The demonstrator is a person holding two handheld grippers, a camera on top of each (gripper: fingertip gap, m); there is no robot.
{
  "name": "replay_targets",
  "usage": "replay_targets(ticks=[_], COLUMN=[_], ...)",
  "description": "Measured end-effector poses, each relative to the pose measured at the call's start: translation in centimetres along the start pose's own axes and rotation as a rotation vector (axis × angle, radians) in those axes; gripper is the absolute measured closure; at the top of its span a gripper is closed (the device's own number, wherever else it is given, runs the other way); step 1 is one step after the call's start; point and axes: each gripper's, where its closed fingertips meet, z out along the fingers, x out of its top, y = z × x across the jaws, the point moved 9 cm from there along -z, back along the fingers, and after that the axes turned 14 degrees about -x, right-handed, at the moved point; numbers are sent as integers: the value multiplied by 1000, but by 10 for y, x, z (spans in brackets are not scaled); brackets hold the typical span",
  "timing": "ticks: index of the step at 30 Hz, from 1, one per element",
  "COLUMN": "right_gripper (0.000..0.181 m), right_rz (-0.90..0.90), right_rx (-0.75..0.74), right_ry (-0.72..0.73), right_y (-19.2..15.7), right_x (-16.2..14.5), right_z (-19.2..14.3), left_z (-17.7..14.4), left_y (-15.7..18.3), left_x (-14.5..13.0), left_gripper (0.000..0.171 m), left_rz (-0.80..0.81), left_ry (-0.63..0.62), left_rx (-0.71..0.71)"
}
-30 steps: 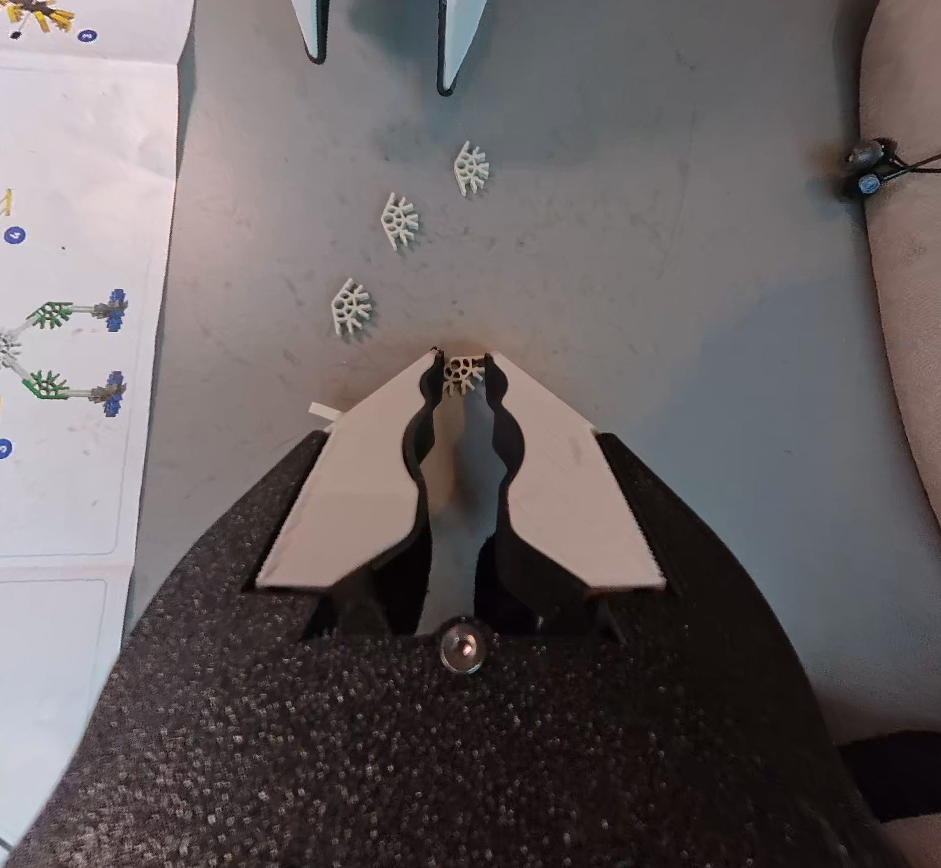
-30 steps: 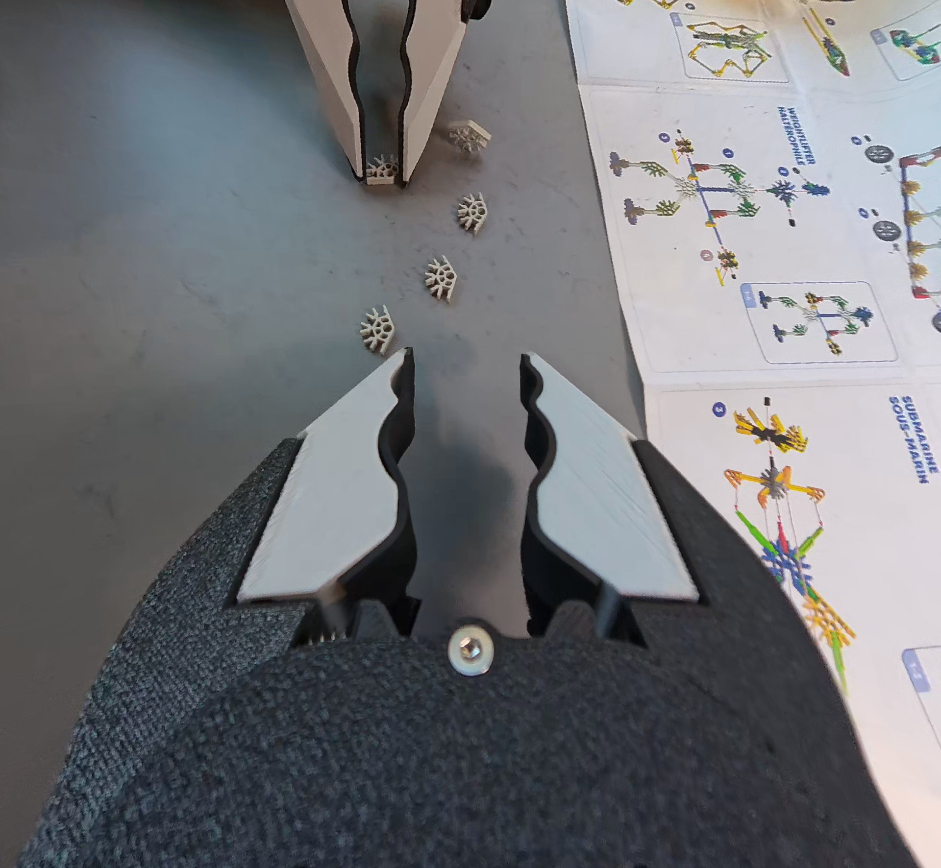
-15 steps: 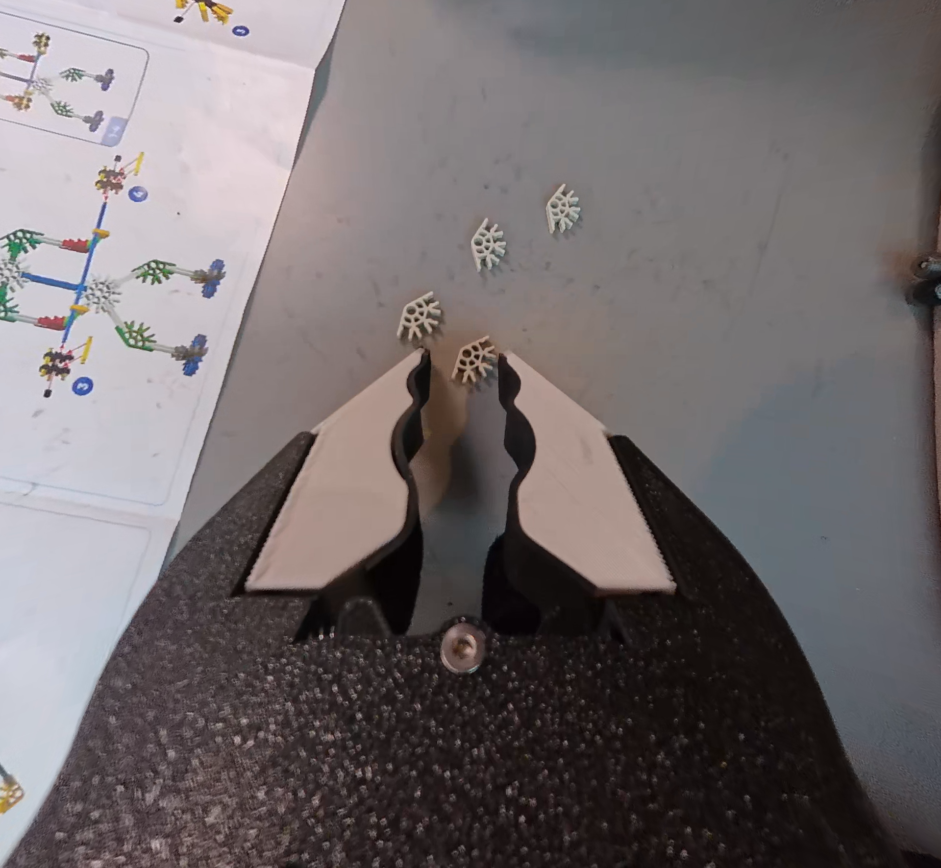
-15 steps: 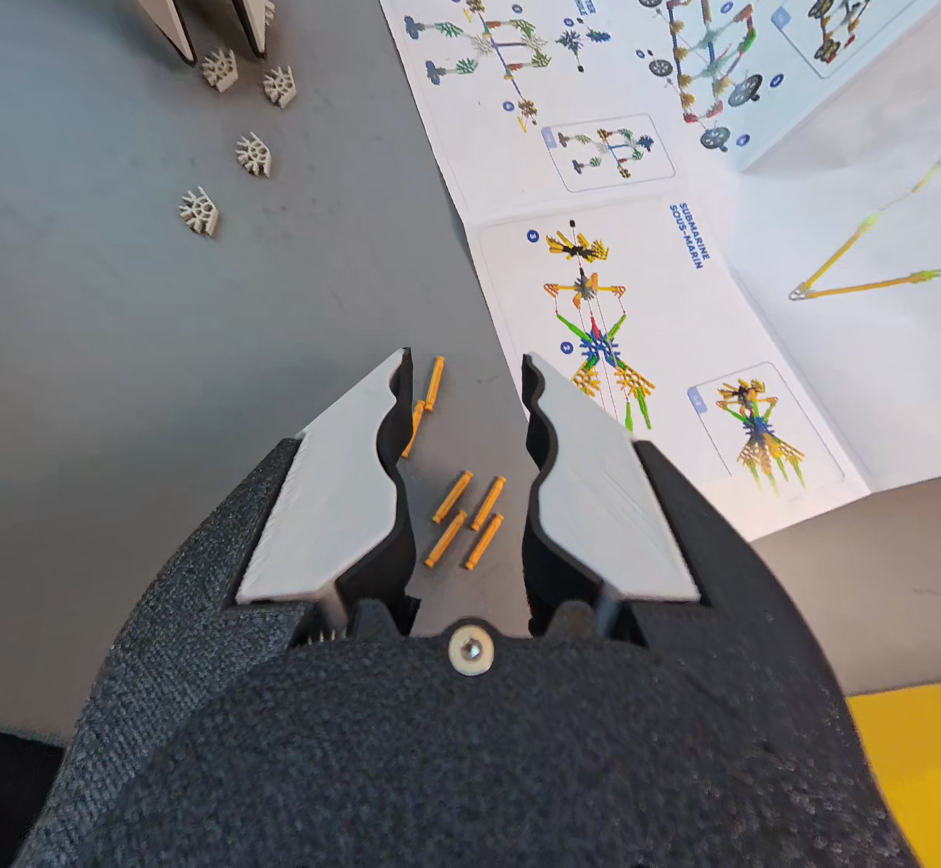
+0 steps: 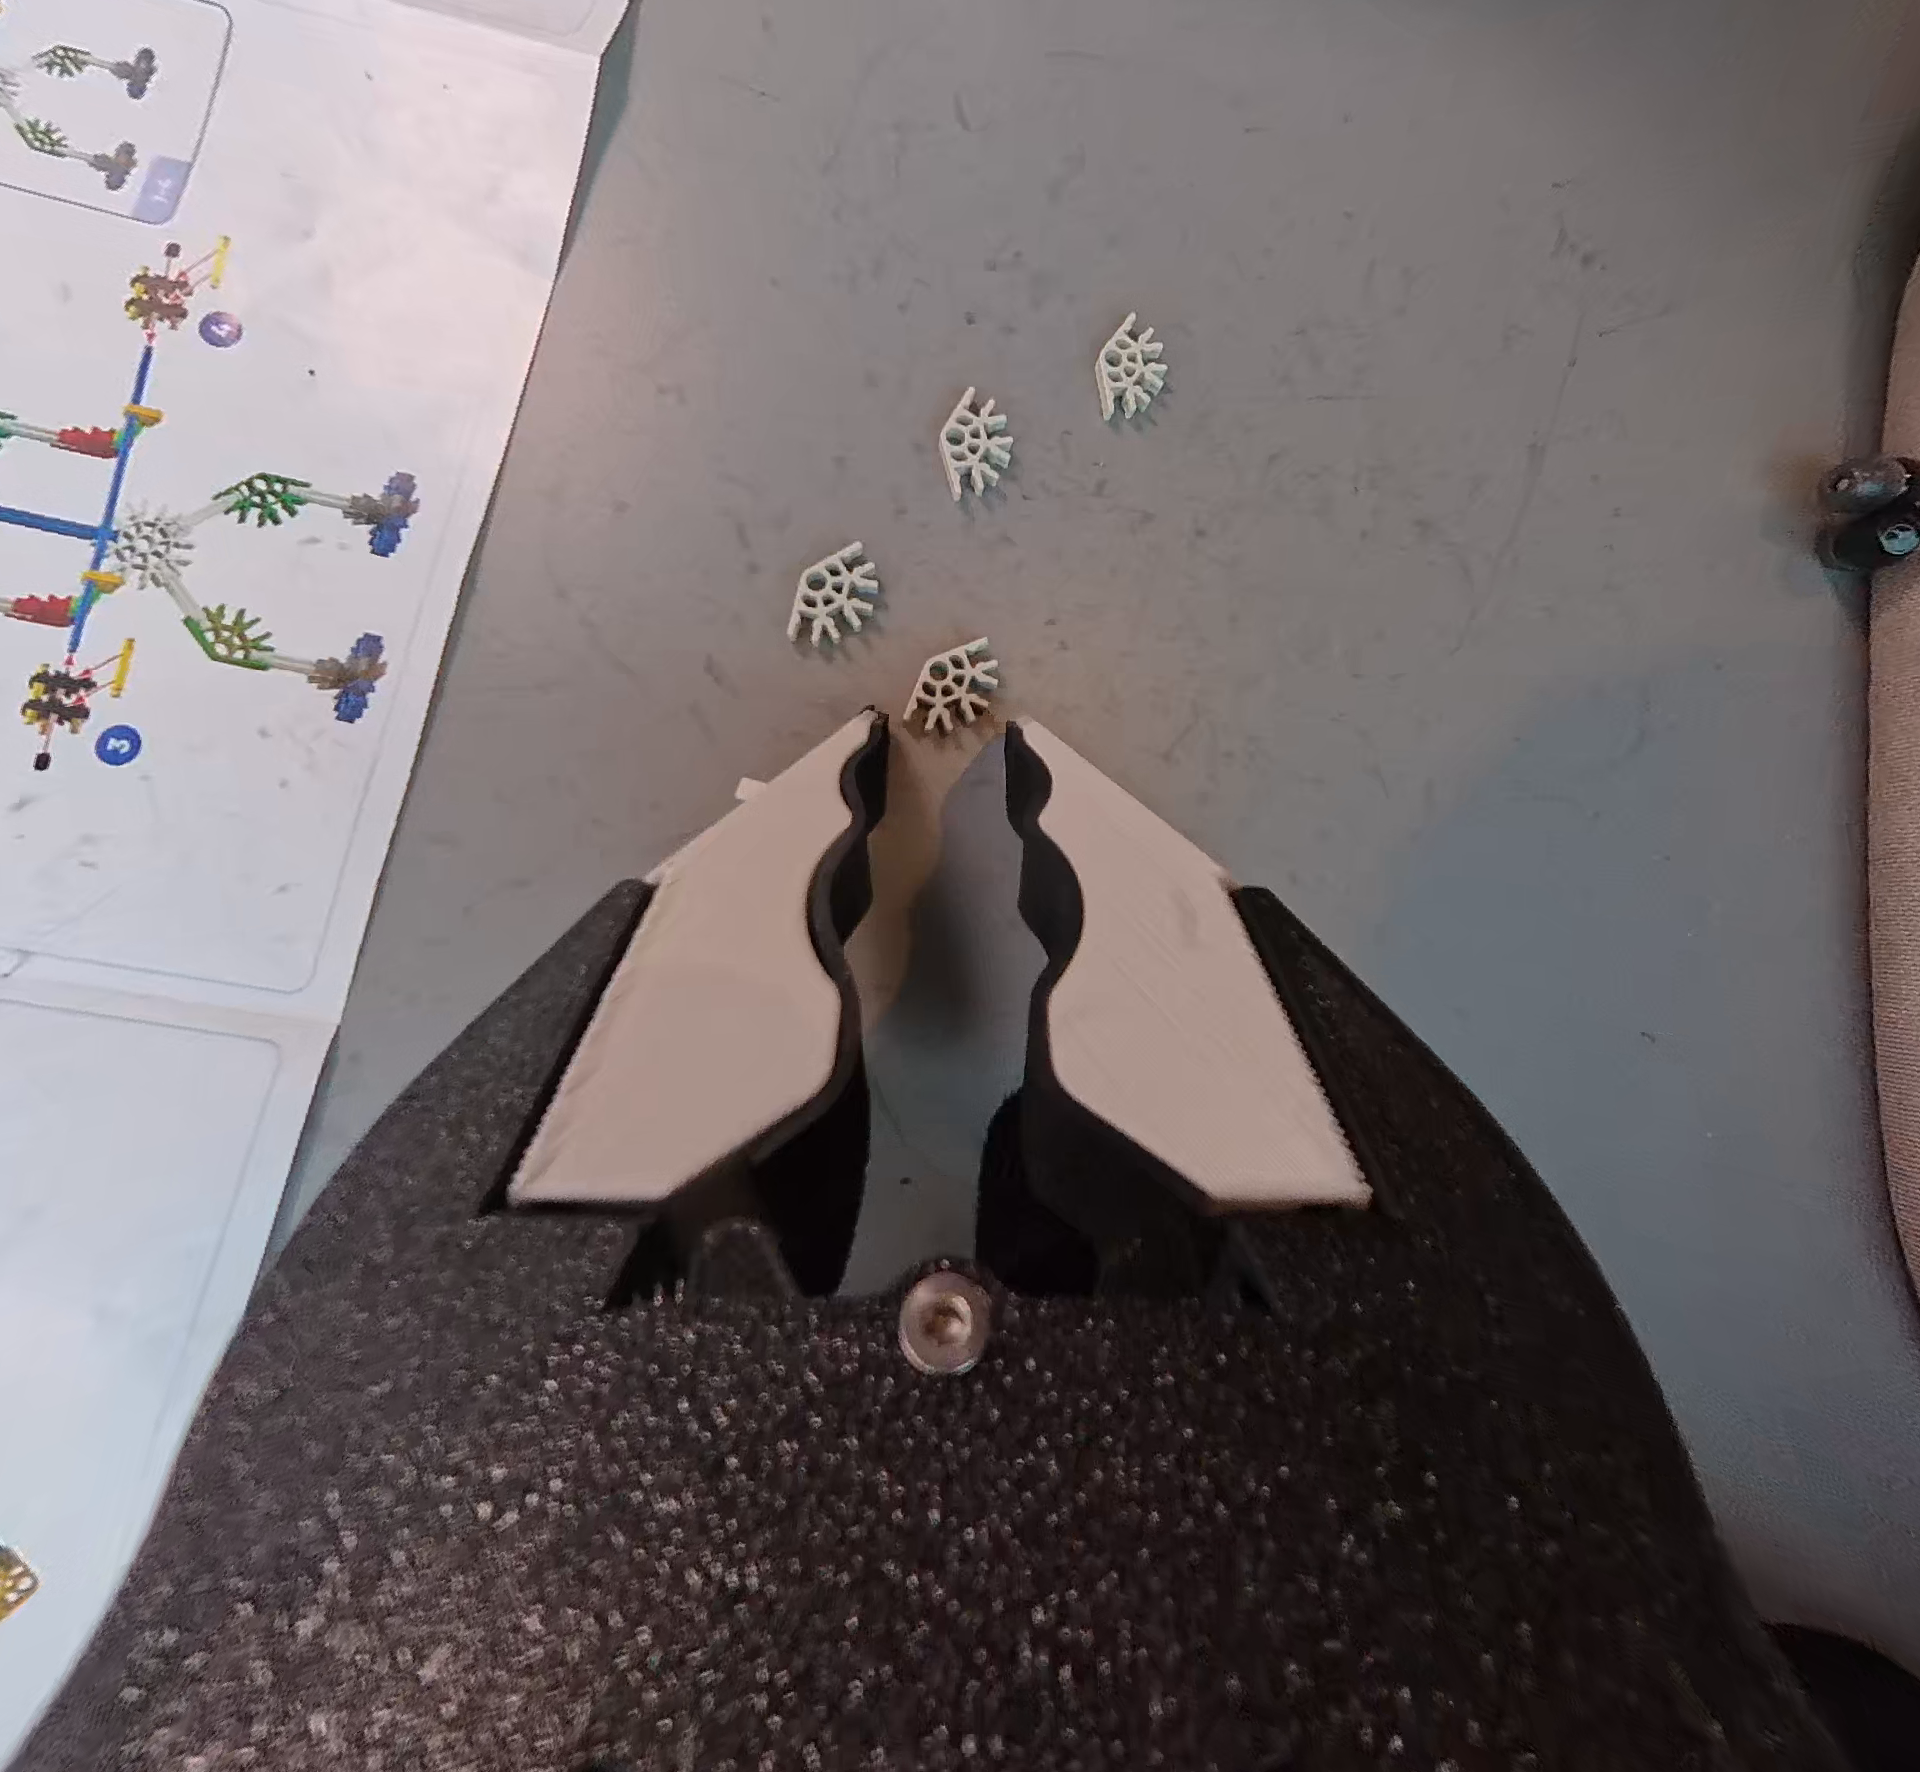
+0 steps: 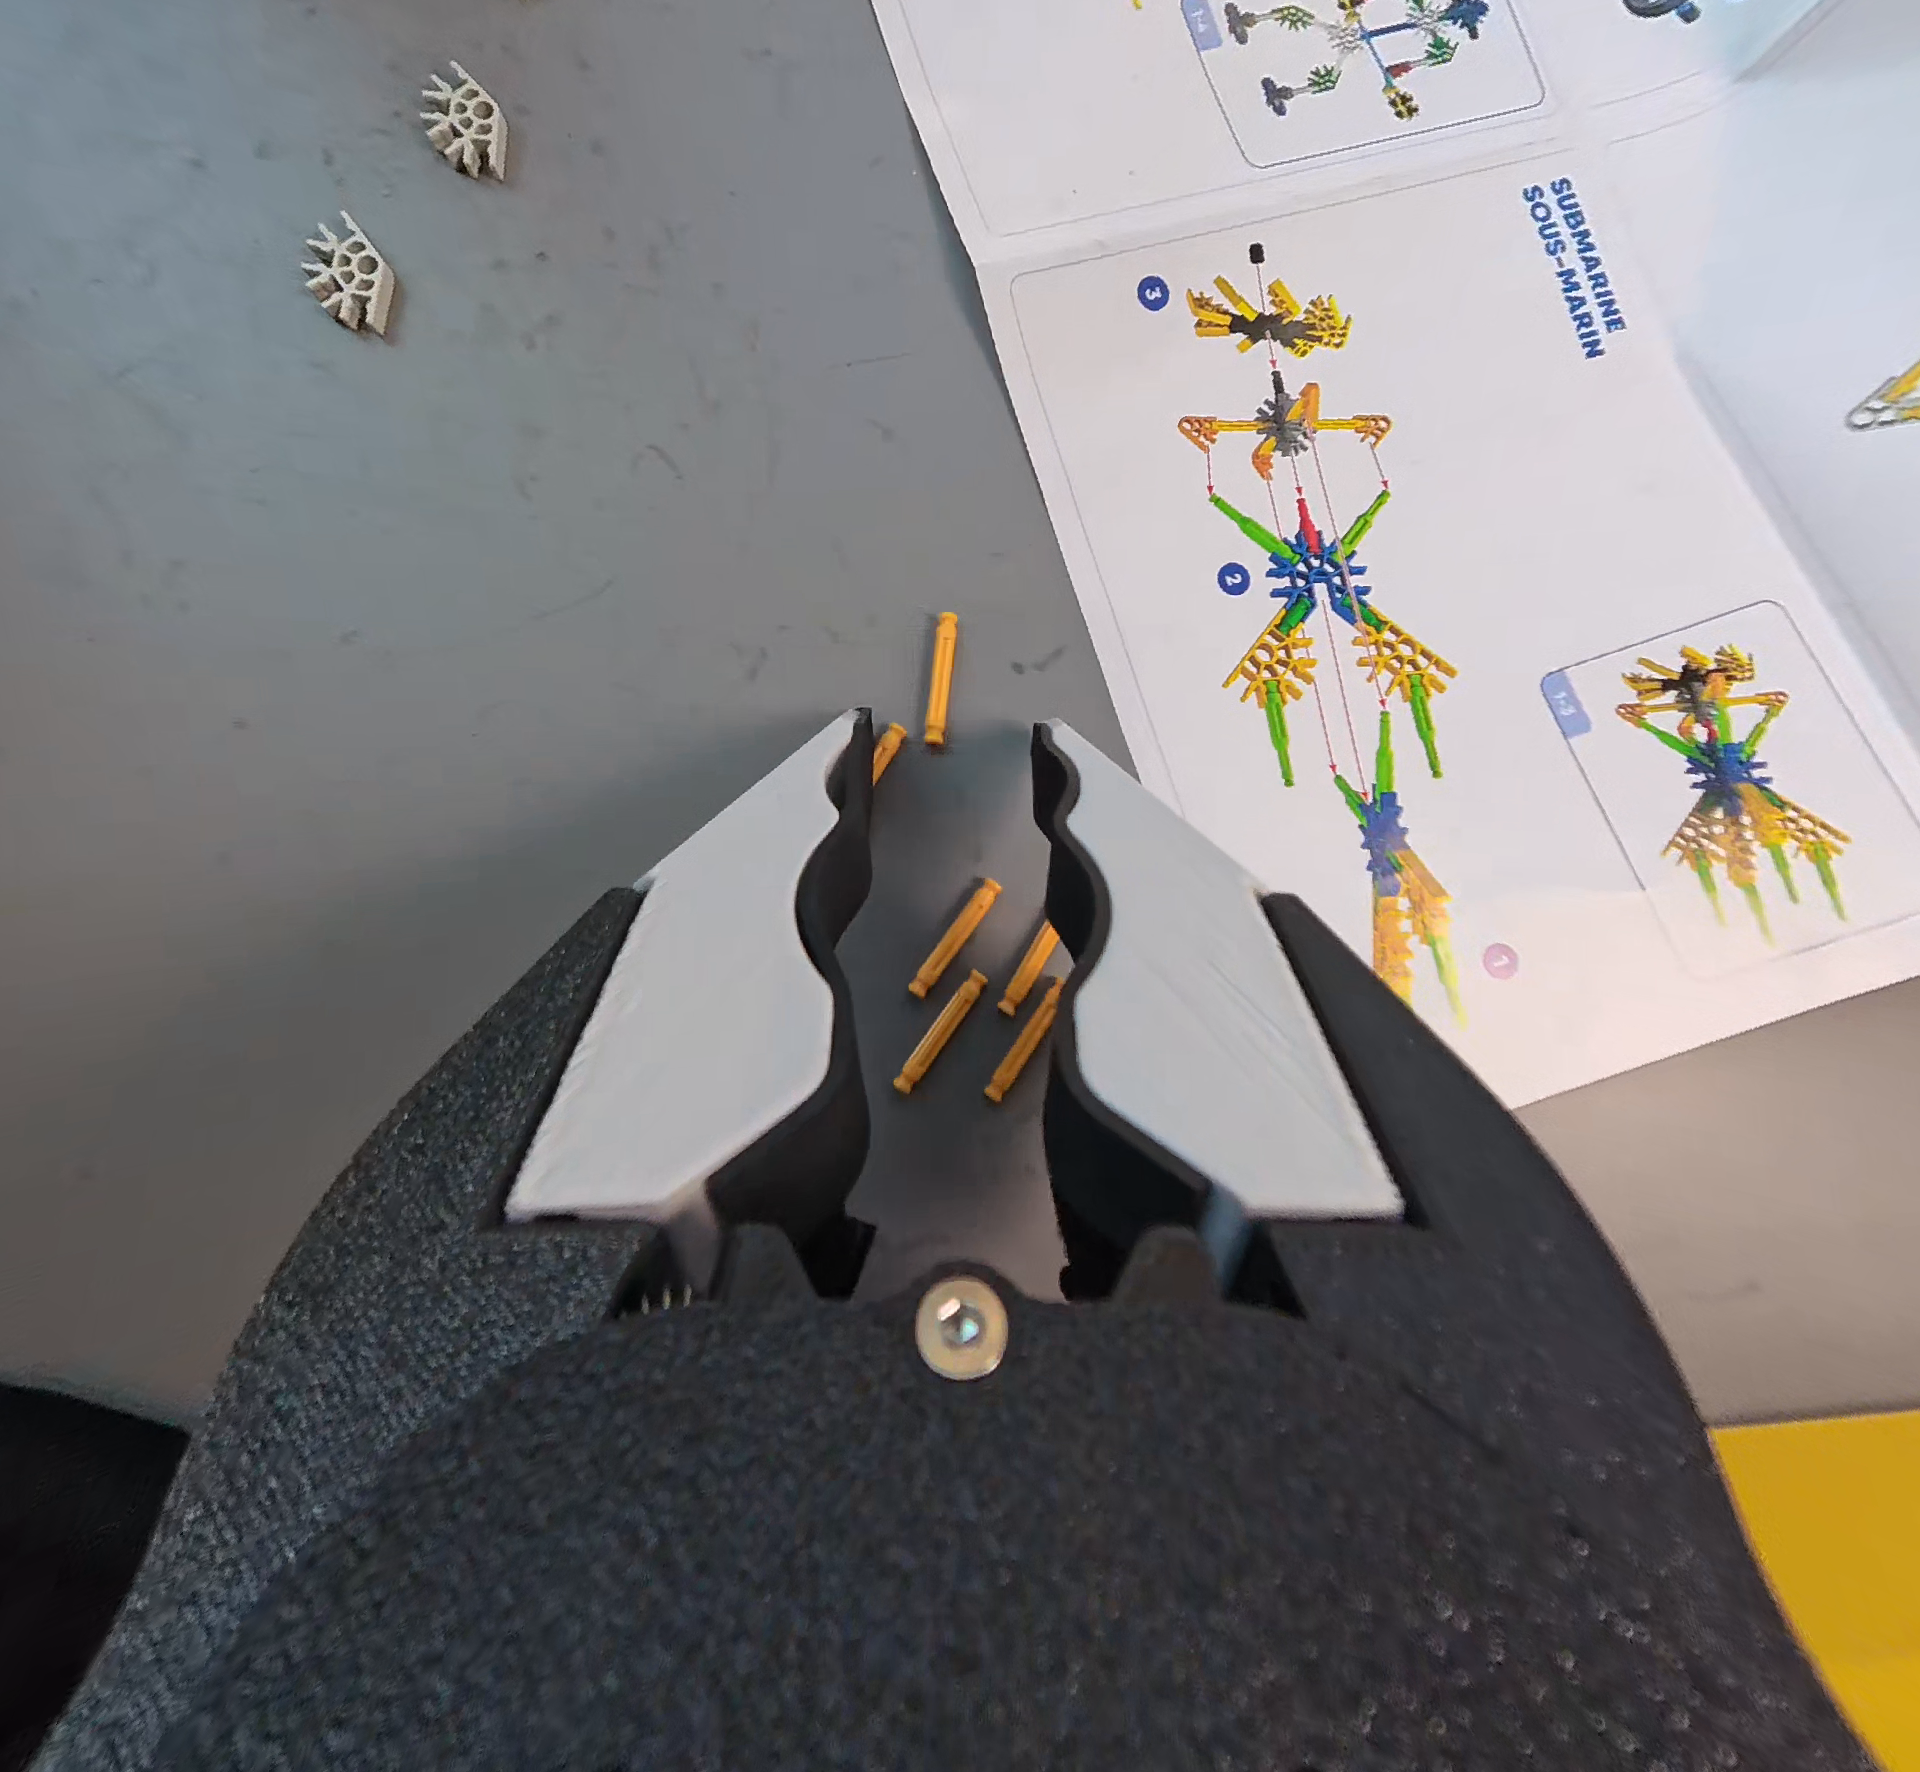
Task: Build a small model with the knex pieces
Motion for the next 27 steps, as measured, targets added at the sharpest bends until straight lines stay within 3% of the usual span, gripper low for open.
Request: replay_targets(ticks=[18, 27], right_gripper=[162, 162], right_rz=[29, 157], right_rx=[26, -17], right_ry=[7, -7], right_y=[-1, 8], right_x=[1, 1], right_z=[0, 6], left_z=[-4, 4], left_y=[1, 5], left_x=[-2, -1], left_gripper=[152, 153], left_rz=[11, 30], left_ry=[43, 19], left_rx=[-57, -68])
